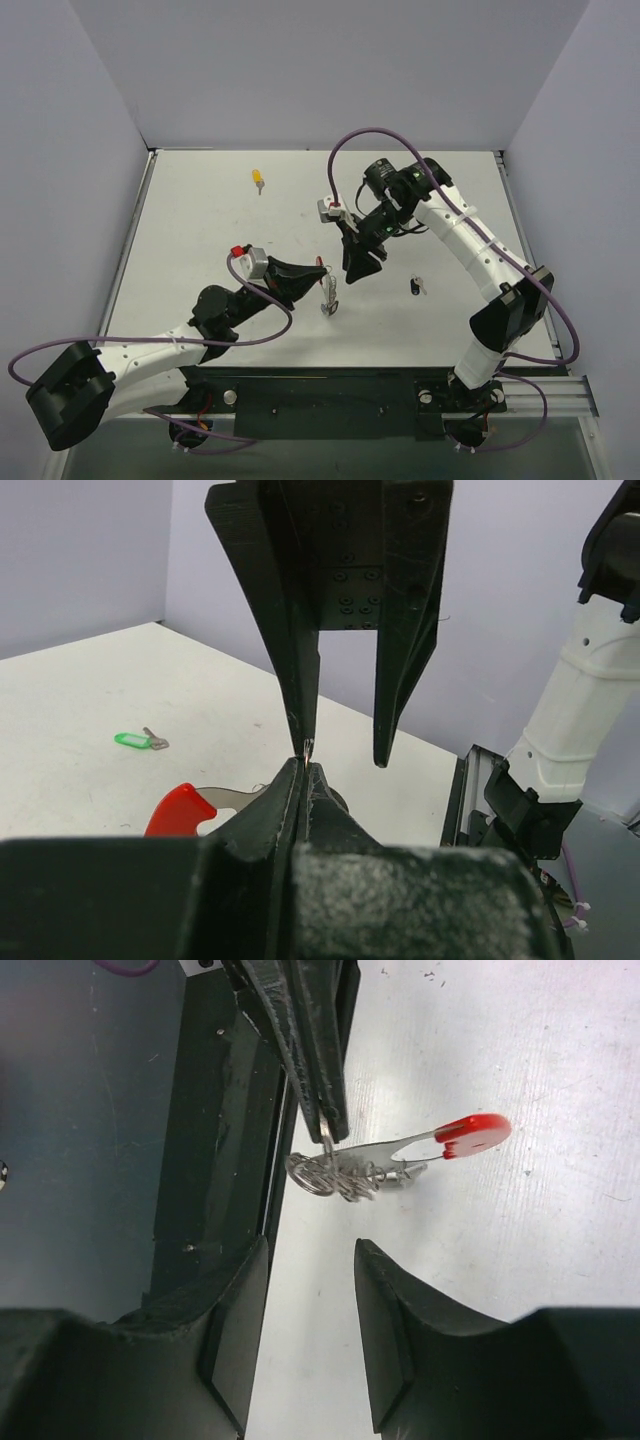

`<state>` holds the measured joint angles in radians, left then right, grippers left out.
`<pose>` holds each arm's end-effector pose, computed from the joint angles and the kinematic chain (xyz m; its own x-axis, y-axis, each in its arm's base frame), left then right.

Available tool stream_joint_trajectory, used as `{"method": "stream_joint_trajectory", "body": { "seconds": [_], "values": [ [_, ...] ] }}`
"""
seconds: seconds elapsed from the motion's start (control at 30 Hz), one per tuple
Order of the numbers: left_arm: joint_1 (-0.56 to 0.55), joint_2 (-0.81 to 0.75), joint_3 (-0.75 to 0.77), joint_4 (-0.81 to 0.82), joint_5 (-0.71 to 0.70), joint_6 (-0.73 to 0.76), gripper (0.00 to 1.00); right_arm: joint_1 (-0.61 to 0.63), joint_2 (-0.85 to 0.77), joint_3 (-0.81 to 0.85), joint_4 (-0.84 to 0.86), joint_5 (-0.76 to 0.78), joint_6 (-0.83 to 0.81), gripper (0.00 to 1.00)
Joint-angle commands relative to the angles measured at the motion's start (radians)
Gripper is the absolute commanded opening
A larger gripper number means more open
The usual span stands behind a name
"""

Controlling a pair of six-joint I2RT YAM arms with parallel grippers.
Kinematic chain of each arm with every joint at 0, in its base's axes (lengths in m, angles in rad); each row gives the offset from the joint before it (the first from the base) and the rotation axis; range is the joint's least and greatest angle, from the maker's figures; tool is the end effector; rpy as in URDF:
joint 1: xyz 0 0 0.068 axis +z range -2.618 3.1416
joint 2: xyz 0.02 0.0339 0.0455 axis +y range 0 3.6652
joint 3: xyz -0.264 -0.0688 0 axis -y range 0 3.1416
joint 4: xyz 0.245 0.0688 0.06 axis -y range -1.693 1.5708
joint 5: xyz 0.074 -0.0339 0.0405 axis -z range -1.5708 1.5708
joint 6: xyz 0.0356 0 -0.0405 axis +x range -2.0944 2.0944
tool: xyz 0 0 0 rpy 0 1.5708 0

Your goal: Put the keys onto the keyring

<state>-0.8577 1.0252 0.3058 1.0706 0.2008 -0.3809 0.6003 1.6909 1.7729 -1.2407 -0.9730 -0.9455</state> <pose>0.1314 -0.1628 0.2603 -0.1121 -0.4272 -0.8972 0.8854 0.3669 -0.2854 0.2545 0.2099 0.3693 0.0367 -0.5279 -0.8485 -0.9590 -0.2573 0.1186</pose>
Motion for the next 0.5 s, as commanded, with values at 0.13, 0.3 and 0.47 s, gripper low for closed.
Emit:
{"method": "stream_joint_trajectory", "body": {
  "seconds": [0.13,0.3,0.47],
  "values": [
    [0.009,0.033,0.012,0.184,0.097,-0.061,0.0,-0.008,0.0,0.0,-0.013,-0.084,-0.007,0.36],
    [0.008,0.059,0.019,0.209,0.094,-0.078,0.0,0.019,0.001,0.006,-0.008,-0.078,0.002,0.34],
    [0.009,0.069,0.019,0.219,0.08,-0.082,0.0,0.029,0.006,0.008,0.0,-0.076,0.014,0.26]
  ]
}}
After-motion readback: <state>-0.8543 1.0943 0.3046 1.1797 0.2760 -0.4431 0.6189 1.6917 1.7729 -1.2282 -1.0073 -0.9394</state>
